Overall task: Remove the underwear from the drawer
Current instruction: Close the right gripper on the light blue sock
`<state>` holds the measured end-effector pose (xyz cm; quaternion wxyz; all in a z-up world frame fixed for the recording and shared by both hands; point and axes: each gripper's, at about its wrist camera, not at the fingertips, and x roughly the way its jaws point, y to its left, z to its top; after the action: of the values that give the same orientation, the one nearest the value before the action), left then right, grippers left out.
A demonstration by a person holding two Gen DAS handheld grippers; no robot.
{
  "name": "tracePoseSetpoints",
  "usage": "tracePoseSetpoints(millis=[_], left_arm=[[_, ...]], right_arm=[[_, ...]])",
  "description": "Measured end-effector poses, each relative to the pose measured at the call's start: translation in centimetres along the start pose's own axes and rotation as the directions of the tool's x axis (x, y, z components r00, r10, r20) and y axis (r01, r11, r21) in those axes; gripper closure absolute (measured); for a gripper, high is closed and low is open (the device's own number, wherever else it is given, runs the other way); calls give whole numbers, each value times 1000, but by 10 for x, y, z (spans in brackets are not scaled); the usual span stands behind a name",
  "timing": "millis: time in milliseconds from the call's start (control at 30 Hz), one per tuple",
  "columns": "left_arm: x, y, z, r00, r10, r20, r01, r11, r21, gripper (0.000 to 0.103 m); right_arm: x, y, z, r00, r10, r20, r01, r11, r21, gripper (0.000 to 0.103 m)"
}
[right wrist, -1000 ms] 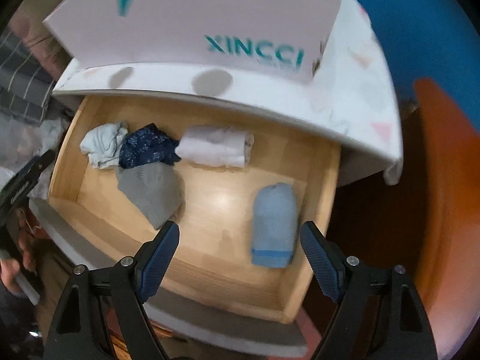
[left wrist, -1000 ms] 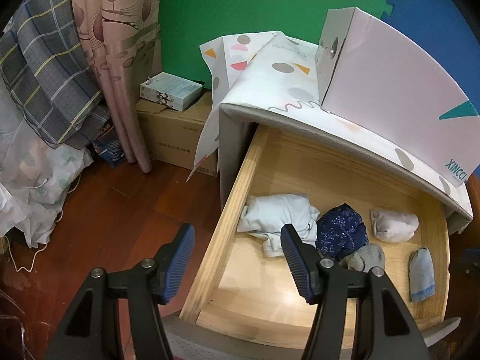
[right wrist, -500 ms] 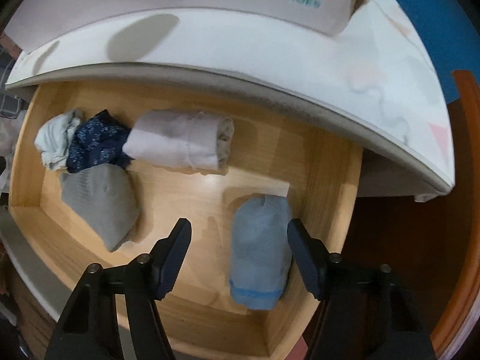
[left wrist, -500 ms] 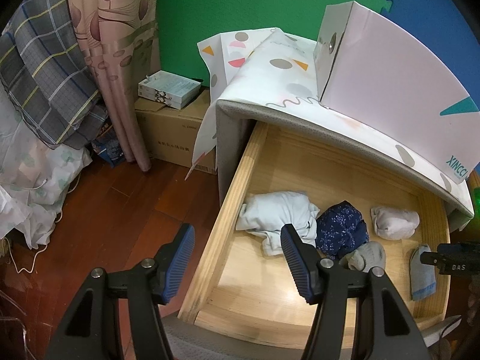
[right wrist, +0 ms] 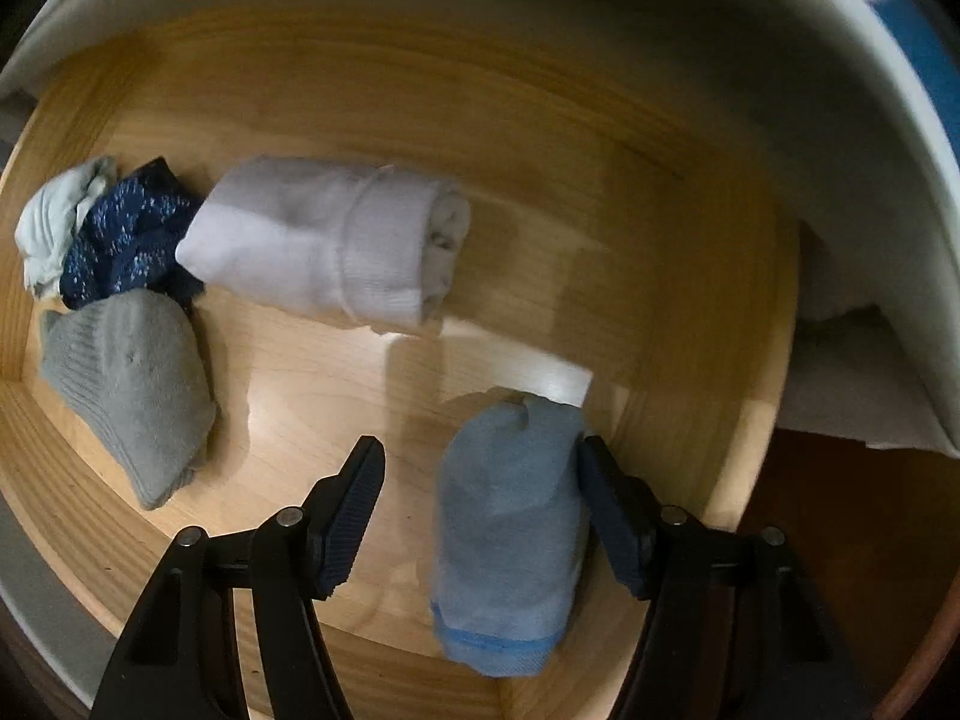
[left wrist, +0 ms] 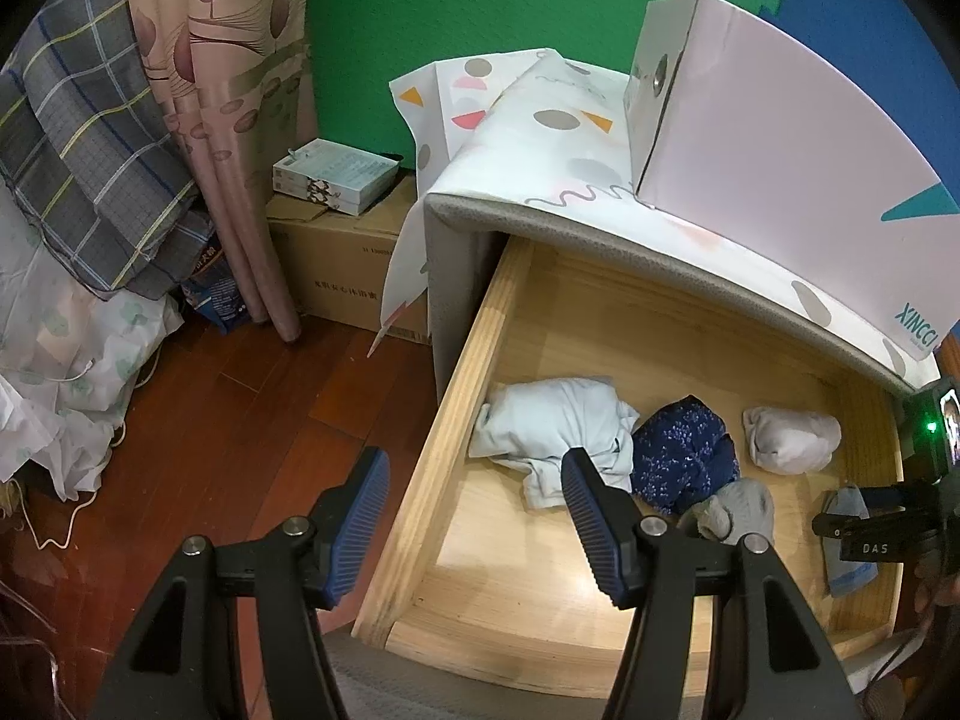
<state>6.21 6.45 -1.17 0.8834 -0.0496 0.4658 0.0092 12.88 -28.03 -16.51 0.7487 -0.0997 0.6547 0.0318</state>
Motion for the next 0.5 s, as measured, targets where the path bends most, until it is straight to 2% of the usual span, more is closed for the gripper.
tracePoseSetpoints(millis=[100, 200, 300, 333, 400, 500], left_arm=[[0, 1, 0, 1000, -1, 0, 1, 1000, 1, 42], [0, 0, 0, 1000, -3, -1, 3, 1000, 1, 42], [0, 0, 0, 1000, -2, 1, 2, 1000, 4, 42], [0, 0, 1, 1000, -2, 0, 2, 1000, 3, 42], [0, 0, 0, 1000, -1, 1, 1, 1000, 1, 42], [0, 0, 1, 1000, -1, 0, 1, 1000, 0, 42]], right_arm=[[2, 5, 0, 1000, 18, -13, -18, 1000, 0, 38], [3, 17, 6, 997, 76, -32, -75, 997, 22, 39], [3, 26, -1, 987, 153, -41, -151, 987, 48, 42], [2, 30, -2, 989, 142, -39, -140, 989, 35, 42], [-2, 40, -5, 997, 67, -23, -68, 997, -29, 40], [-2, 46, -7, 994, 88, -58, -92, 994, -55, 38]])
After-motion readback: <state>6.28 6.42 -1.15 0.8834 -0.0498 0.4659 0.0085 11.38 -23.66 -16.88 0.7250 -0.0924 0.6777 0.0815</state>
